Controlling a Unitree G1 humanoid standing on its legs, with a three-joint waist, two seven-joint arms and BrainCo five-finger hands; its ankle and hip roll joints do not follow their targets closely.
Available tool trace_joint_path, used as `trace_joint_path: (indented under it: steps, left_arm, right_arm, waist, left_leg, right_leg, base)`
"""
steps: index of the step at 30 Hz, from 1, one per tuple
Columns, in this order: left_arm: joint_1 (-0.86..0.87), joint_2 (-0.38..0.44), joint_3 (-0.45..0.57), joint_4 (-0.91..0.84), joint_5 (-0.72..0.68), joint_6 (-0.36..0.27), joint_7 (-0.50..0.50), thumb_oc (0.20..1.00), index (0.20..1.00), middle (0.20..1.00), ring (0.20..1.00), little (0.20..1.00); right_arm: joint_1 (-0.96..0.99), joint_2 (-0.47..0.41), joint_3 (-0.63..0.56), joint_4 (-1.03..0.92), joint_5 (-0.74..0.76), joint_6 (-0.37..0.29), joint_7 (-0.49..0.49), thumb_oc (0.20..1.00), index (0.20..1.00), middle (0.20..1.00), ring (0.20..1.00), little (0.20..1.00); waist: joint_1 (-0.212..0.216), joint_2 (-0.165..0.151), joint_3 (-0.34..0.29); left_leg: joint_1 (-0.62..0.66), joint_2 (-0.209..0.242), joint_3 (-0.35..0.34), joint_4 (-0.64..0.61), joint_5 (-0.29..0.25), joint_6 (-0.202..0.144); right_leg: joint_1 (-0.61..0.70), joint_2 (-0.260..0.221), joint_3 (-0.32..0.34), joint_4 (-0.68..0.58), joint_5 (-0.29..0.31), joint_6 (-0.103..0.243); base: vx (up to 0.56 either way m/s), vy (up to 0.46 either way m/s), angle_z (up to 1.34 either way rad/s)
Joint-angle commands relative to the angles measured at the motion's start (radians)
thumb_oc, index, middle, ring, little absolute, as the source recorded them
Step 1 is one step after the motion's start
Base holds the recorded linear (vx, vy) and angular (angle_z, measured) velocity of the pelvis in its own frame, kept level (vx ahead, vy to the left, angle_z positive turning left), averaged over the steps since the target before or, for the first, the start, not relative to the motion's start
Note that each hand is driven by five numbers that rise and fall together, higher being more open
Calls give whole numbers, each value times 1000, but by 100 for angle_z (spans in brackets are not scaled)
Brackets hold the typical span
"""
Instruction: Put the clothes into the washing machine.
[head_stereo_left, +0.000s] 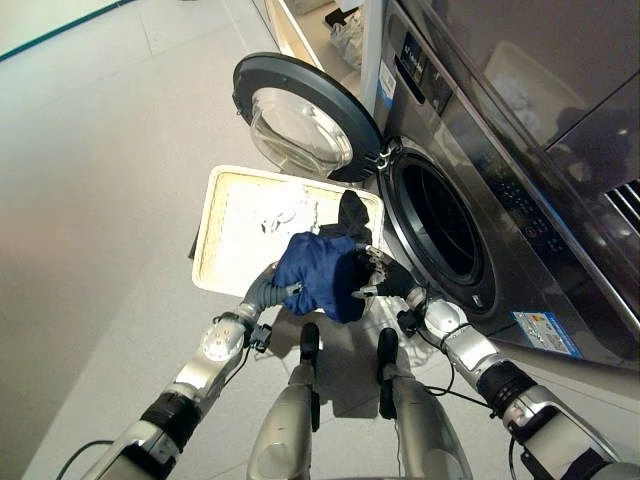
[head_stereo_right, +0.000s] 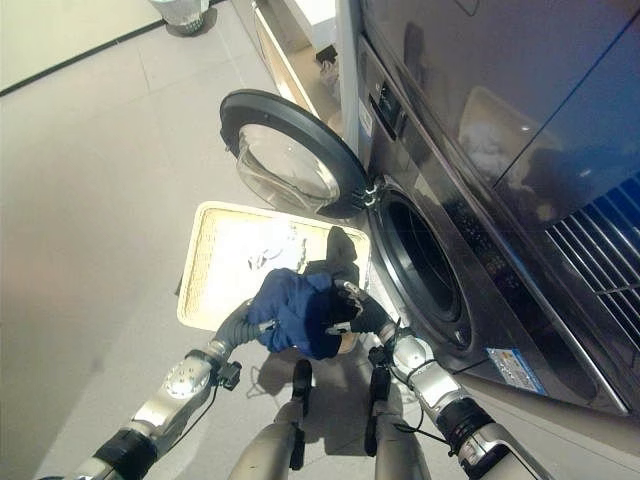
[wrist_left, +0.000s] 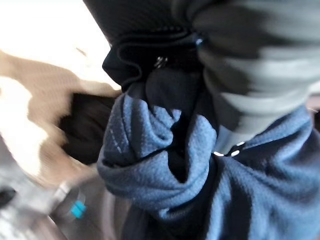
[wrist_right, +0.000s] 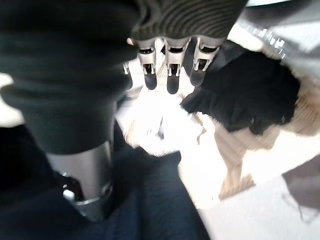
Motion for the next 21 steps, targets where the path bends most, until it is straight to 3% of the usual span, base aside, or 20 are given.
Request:
trace_joint_path:
  steps: [1,11,12,13,14,15,21]
  left_arm:
    - [24,-8,-22,-85,-92,-17,-124,200,200,200,200,200]
    - [-2,-7,-65,-128,-178,74,-212,200,200,200,200,200]
    - [-3,-11,-68,-127,-187,84,-221,200,200,200,200,200]
    - [-4,-12,-71,-126,-190,91,-227,200,200,200,200,200]
    - [-6,-13,-79,-123,-193,98,-222,200,200,200,200,200]
    - [-9,-19,-89,-114,-181,100,-208,200,200,200,200,200]
    - [-9,-34,-97,-83,-126,111,-120,200,200,200,200,200]
  right_arm:
    - [43,16,59,-73,14,25,56,1000,1000,1000,1000,1000]
    - [36,40,121,-91,119,134,180,1000,1000,1000,1000,1000]
    - [36,43,129,-96,152,145,195,840,840,840,840,840]
    - [36,44,132,-99,181,154,201,504,504,504,504,504]
    - [39,47,131,-99,215,158,200,307,307,307,307,307]
    - [39,59,131,-96,241,154,193,200,200,200,200,200]
    - [53,90,109,-91,337,131,123,200,200,200,200,200]
  waist:
    - [-18,-71,-64]
    - [-30,-78,-63]
    - [-32,-79,-62]
    - [-33,-80,-61]
    - [-35,-80,-60]
    - [-37,-80,-57]
    - [-39,-83,-50]
  left_leg:
    - [14,-63,64,69,-88,-17]
    - [44,-64,77,47,-88,-6]
    - [46,-63,80,42,-86,-5]
    - [48,-63,82,38,-86,-4]
    - [48,-62,86,34,-84,-3]
    - [48,-61,90,28,-82,-3]
    - [40,-57,104,23,-78,-4]
  right_leg:
    - [92,-5,8,-126,24,55]
    - [115,3,22,-157,41,55]
    - [116,5,24,-162,43,55]
    - [116,5,25,-166,46,55]
    - [115,7,26,-171,49,56]
    - [112,9,27,-176,53,56]
    - [100,12,23,-182,59,56]
  base:
    - [17,-4,-8]
    - [5,-9,-7]
    - [-11,-5,-8]
    - [-24,-6,-7]
    - [-32,-3,-9]
    - [-28,-1,-8]
    - [-12,2,-12]
